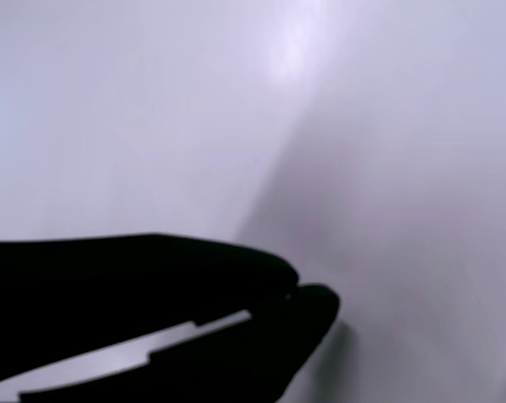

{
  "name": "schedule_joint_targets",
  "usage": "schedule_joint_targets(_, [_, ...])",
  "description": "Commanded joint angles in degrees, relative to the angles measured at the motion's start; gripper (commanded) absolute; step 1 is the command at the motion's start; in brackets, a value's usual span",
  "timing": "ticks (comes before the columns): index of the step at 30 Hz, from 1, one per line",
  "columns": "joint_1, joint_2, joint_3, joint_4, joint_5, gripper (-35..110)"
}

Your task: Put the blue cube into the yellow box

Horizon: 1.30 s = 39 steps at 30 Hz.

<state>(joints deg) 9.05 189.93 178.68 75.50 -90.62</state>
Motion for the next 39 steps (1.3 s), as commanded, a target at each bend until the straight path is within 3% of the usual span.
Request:
schedule_joint_targets(1, [-1.3,1.6,1.5,2.1,1.0,0])
schedule_joint_targets(39, [-5.7,1.4,1.5,2.3,-1.4,1])
